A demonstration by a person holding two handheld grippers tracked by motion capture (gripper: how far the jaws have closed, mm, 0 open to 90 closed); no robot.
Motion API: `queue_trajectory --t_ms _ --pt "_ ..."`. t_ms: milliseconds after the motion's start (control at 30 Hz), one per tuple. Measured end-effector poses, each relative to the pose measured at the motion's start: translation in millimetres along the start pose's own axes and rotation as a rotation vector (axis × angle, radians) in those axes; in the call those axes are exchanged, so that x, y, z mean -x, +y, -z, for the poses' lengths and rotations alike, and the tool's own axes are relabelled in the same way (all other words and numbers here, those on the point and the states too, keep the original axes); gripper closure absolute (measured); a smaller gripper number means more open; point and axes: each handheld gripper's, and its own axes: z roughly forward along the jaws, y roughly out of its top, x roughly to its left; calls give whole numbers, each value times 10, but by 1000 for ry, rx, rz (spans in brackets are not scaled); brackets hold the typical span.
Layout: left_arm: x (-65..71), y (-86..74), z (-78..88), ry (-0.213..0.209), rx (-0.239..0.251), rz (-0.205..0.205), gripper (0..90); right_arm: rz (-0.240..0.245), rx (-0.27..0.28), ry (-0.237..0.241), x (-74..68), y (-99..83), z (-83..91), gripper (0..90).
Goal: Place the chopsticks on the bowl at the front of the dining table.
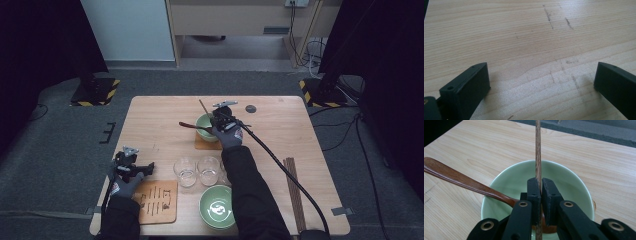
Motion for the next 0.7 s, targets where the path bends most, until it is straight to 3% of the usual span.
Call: queue_trajectory --t_ms 300,600,700 --pt "0 0 0 0 0 0 0 1 -29 -2 1 -23 -51 853" --pt "0 0 0 0 0 0 0 -6 -24 4 6 -23 -56 844" --pt "0 0 0 0 0 0 0 -16 -22 15 20 -17 -53 791"
